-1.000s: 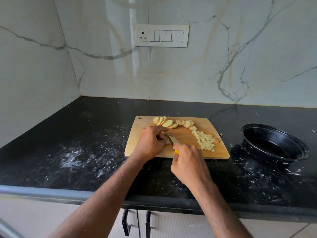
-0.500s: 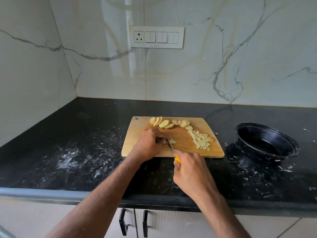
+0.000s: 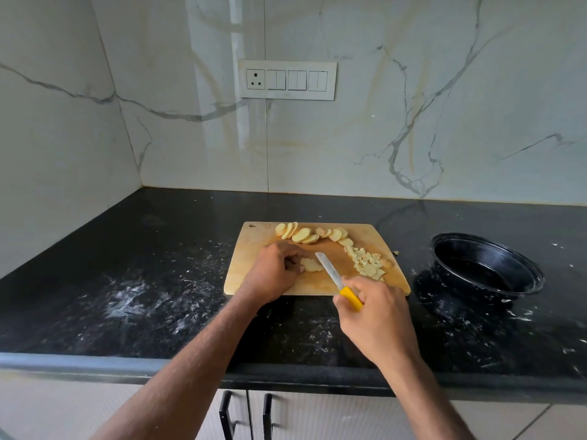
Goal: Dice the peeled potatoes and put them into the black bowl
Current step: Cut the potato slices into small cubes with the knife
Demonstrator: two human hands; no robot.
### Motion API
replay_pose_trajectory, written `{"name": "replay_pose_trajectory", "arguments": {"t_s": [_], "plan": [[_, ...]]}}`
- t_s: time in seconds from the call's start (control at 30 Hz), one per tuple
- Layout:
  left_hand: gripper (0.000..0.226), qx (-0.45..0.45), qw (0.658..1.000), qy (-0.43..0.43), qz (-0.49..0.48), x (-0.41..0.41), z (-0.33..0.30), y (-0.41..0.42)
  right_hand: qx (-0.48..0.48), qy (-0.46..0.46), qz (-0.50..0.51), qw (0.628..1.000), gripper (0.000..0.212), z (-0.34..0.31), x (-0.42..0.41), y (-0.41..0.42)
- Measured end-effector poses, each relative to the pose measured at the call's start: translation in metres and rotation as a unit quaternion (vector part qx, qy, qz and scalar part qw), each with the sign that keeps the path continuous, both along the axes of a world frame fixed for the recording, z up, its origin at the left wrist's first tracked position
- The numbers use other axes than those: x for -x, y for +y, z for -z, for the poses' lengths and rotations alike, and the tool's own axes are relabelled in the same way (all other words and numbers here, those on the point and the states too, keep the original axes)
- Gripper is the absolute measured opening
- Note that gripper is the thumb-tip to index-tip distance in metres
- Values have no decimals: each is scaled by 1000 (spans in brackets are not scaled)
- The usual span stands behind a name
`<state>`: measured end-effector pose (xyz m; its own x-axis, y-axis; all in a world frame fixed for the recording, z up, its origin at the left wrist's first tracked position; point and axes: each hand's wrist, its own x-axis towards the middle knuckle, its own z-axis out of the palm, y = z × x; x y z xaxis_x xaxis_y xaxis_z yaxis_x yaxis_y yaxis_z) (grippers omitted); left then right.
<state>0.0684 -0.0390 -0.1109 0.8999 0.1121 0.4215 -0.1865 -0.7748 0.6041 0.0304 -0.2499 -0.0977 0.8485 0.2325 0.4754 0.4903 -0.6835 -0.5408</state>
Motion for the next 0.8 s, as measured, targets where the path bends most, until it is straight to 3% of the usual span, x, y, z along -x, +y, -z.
{"name": "replay_pose_trajectory", "arguments": {"t_s": [0.27, 0.47, 0.67, 0.8], "plan": [[31, 19, 1000, 6, -3, -3, 3, 3, 112, 3, 48, 993, 20, 1, -2, 15], [30, 15, 1000, 6, -1, -1, 2, 2, 151, 33, 13, 988, 18, 2, 2, 16], [31, 16, 1000, 10, 0, 1, 1, 1, 112, 62, 17, 992, 25, 3, -3, 7], [31, 25, 1000, 18, -2, 0, 1, 1, 78, 17, 45, 996, 26, 4, -8, 8]]}}
